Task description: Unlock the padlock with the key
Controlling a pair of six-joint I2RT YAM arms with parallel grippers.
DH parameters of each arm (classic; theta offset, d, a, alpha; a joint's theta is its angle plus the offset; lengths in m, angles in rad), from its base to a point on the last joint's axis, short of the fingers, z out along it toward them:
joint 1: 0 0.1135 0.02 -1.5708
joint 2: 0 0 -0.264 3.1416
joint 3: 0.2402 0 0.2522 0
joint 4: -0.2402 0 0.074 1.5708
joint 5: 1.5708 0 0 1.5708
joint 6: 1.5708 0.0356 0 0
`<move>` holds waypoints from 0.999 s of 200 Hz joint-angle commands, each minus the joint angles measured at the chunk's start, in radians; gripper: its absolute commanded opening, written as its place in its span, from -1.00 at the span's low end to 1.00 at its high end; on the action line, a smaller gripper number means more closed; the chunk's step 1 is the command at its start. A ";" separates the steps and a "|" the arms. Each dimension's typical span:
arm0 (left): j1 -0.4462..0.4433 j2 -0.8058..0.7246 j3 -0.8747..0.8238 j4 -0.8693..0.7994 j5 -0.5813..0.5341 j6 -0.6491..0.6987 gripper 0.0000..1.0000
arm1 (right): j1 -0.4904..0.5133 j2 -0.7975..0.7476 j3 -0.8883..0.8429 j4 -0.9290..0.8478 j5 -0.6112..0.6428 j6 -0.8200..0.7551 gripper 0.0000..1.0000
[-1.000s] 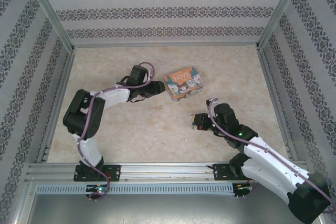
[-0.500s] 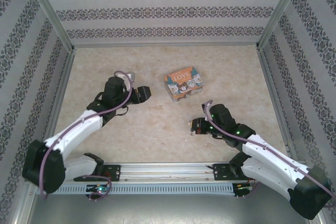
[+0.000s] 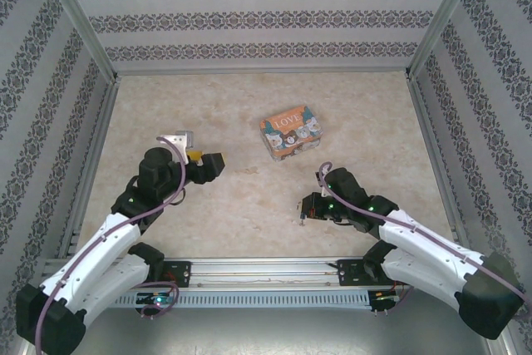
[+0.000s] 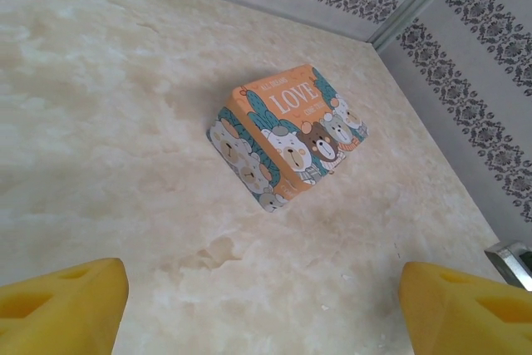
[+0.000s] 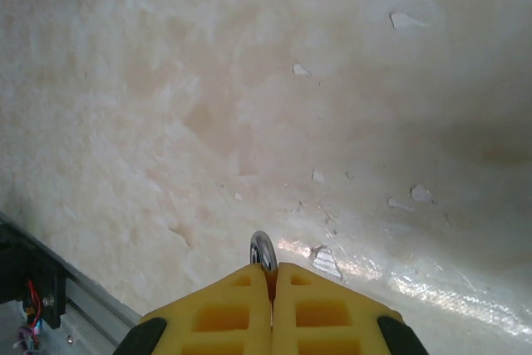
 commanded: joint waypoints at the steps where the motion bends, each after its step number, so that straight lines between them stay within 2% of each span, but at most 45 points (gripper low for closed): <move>1: 0.013 -0.023 0.000 -0.039 -0.038 0.050 0.73 | 0.017 0.016 0.001 -0.014 -0.028 0.040 -1.00; 105: 0.014 -0.032 -0.012 -0.053 -0.043 0.076 0.82 | 0.056 0.175 0.016 0.004 -0.014 0.032 -1.00; 153: 0.013 -0.039 -0.029 -0.040 -0.060 0.076 0.99 | 0.059 0.223 0.016 0.034 -0.014 0.028 -1.00; 200: 0.014 -0.044 -0.041 -0.032 -0.074 0.076 0.99 | 0.060 0.272 0.016 0.089 -0.038 0.034 -1.00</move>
